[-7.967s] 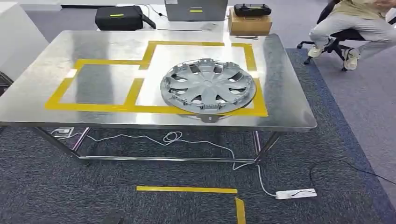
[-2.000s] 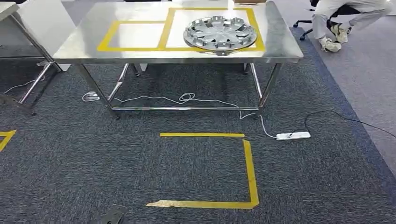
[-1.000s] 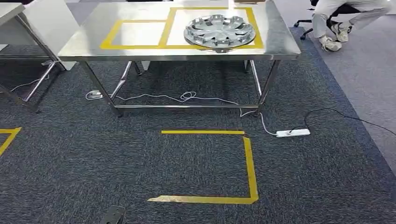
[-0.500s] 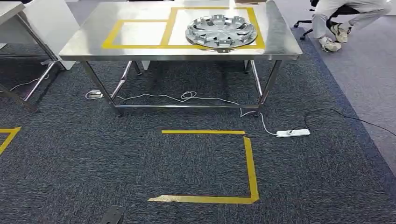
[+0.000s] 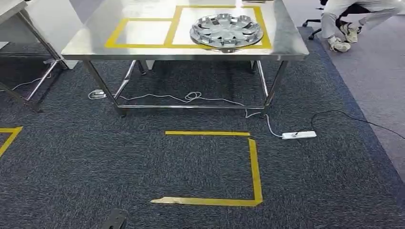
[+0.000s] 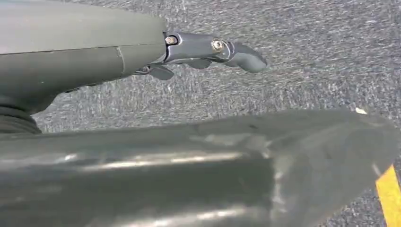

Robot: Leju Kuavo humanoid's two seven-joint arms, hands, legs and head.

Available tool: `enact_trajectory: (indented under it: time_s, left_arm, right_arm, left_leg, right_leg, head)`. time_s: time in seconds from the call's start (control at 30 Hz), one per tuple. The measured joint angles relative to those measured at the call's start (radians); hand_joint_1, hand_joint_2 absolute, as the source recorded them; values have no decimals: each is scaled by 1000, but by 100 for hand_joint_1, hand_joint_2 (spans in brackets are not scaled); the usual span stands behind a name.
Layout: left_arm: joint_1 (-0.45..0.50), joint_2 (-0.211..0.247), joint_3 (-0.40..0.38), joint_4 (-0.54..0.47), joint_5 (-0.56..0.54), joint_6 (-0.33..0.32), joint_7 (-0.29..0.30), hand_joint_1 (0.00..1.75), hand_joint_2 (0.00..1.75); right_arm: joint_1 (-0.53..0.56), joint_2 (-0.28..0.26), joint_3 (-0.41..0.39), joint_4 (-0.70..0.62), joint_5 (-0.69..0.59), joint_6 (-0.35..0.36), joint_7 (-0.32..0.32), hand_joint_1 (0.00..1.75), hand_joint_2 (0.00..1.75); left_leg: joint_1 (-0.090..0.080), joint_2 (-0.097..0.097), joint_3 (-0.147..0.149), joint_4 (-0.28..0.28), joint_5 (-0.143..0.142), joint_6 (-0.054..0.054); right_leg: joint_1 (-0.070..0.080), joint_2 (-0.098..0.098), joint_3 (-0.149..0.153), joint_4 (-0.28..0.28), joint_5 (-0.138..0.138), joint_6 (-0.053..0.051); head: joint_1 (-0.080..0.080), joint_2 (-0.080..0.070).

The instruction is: Take the parts from the cabinet and place them on the table.

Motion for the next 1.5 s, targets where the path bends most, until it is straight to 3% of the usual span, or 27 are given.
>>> enact_trajectory:
  time_s: [0.03,0.07,0.1,0.2,0.23,0.33,0.37,0.4,0.43,0.5,0.53,0.57,0.7,0.73,0.77,0.87,0.9,0.93,1.0,1.03,1.07,1.13,1.17,1.2,1.27,1.33,1.5]
  left_arm:
    - [-1,0,0,0,0,0,0,0,0]
    - [-1,9,2,0,0,0,1,0,0]
    - [-1,6,2,0,0,1,1,0,0]
    - [2,6,3,0,0,1,1,0,0]
    - [3,6,4,0,0,1,1,0,0]
    - [3,6,5,0,0,1,1,0,0]
    - [4,6,5,0,0,1,1,0,0]
    - [4,6,5,0,0,1,1,0,0]
    - [5,6,5,0,0,1,1,0,0]
    - [5,6,5,0,0,1,1,0,0]
    - [4,6,5,0,0,1,1,0,0]
    - [2,15,6,0,0,2,1,0,0]
    - [3,9,7,0,2,3,0,0,0]
    - [3,7,7,0,2,3,-1,0,0]
    - [1,8,7,0,2,3,-1,0,0]
    - [1,3,7,0,-2,0,-8,0,0]
    - [2,3,7,0,-4,1,-10,0,0]
    - [2,3,7,0,-5,1,-11,0,0]
    - [2,3,8,0,-5,2,-13,0,0]
    - [2,3,8,0,-6,2,-13,0,0]
    - [1,3,8,0,-6,2,-13,0,0]
    - [0,3,8,0,-6,2,-13,0,0]
    - [-1,3,8,0,-6,2,-13,0,0]
    - [0,3,8,0,-6,2,-13,0,0]
    - [1,3,8,0,-6,2,-13,0,0]
    - [0,4,8,0,-6,2,-13,0,0]
    - [0,5,8,0,-6,2,-13,0,0]
  right_arm:
    - [-2,0,0,0,0,0,0,0,0]
    - [-4,7,1,4,0,1,0,0,0]
    - [-4,7,1,4,0,1,0,0,0]
    - [-1,4,1,4,0,0,1,0,0]
    - [-1,4,1,4,-1,0,1,0,0]
    - [-1,4,2,4,-4,0,0,0,0]
    - [1,4,1,4,-7,0,0,0,0]
    - [2,4,1,4,-9,0,1,0,0]
    - [2,4,1,4,-11,0,1,0,0]
    - [1,4,1,4,-13,0,0,0,0]
    - [0,4,1,4,-13,0,0,0,0]
    - [0,9,1,6,-13,1,0,0,0]
    - [-2,8,2,6,-13,2,-1,0,0]
    - [-2,8,1,6,-13,1,-1,0,0]
    - [-2,8,1,6,-13,1,-1,0,0]
    - [-4,6,1,6,-14,3,-2,0,0]
    - [-2,3,1,6,-14,3,-2,0,0]
    - [1,2,1,6,-14,4,-2,0,0]
    - [2,2,1,6,-14,5,0,0,0]
    - [1,2,2,6,-13,5,1,0,0]
    - [-2,2,2,6,-13,5,1,0,0]
    - [-7,2,2,6,-12,5,3,0,0]
    - [-4,2,2,6,-12,5,5,0,0]
    - [-1,2,2,6,-12,5,8,0,0]
    - [1,2,2,6,-12,5,12,0,0]
    - [0,2,2,6,-12,5,13,0,0]
    - [0,2,2,6,-12,5,13,0,0]
  left_leg:
    - [5,1,-12,24,-8,-15]
    - [-3,-3,-19,38,-15,-29]
    - [-4,-2,-22,53,-22,-35]
    - [3,-3,-22,50,-12,-44]
    - [5,-3,-24,59,-29,-45]
    - [-1,-2,-100,269,-178,-39]
    - [-3,-2,-125,346,-211,-35]
    - [-5,-2,-132,384,-222,-29]
    - [-11,-2,-117,374,-210,-20]
    - [-26,-3,-38,236,-138,8]
    - [-37,-5,13,141,-100,28]
    - [-46,-7,38,93,-107,54]
    - [-56,-9,35,68,-95,50]
    - [-43,-8,42,40,-79,45]
    - [-44,-5,43,30,-73,44]
    - [-47,-4,29,29,-64,49]
    - [-49,-2,25,30,-62,50]
    - [-50,-2,21,31,-60,49]
    - [-50,-2,16,34,-56,46]
    - [-50,-2,15,37,-55,44]
    - [-50,-2,13,44,-54,41]
    - [-57,-2,6,52,-54,31]
    - [-59,-2,5,55,-66,38]
    - [-58,-2,5,54,-63,56]
    - [-57,-2,6,51,-50,40]
    - [-56,-3,7,48,-47,35]
    - [-56,-3,7,48,-46,31]
  right_leg:
    - [-10,-2,39,-78,14,16]
    - [0,9,18,-48,4,10]
    - [-1,12,15,-42,5,-29]
    - [2,9,6,-28,5,-59]
    - [3,5,3,-28,10,-69]
    - [13,3,-3,-27,25,-88]
    - [19,1,-8,-27,27,-89]
    - [24,1,-12,-26,29,-90]
    - [29,1,-13,-26,30,-91]
    - [38,2,-11,-27,30,-92]
    - [41,3,-9,-28,30,-92]
    - [38,1,-12,-28,31,-90]
    - [34,1,-21,-35,46,-66]
    - [36,2,-23,-33,41,-60]
    - [36,2,-38,-14,17,-59]
    - [34,3,-123,189,-92,-50]
    - [34,2,-141,236,-110,-47]
    - [34,2,-140,244,-106,-46]
    - [34,2,-72,134,-42,-47]
    - [34,1,-14,36,-2,-49]
    - [35,0,34,-47,10,-54]
    - [39,4,35,-66,5,-69]
    - [39,3,35,-69,5,-69]
    - [40,2,36,-69,5,-69]
    - [42,1,36,-68,7,-73]
    - [42,1,34,-67,9,-75]
    - [43,1,33,-66,9,-75]
  head:
    - [2,0]
    - [6,0]
    - [1,0]
    - [-10,0]
    - [-13,0]
    - [-18,0]
    - [-18,0]
    - [-19,0]
    - [-18,0]
    - [-18,0]
    - [-18,0]
    - [-13,0]
    - [-14,0]
    - [-15,0]
    - [-14,0]
    - [-8,0]
    - [-8,0]
    - [-8,0]
    - [-8,0]
    - [-8,0]
    - [-8,0]
    - [-12,0]
    - [-9,0]
    - [-10,0]
    - [-10,0]
    - [-10,0]
    - [-11,0]
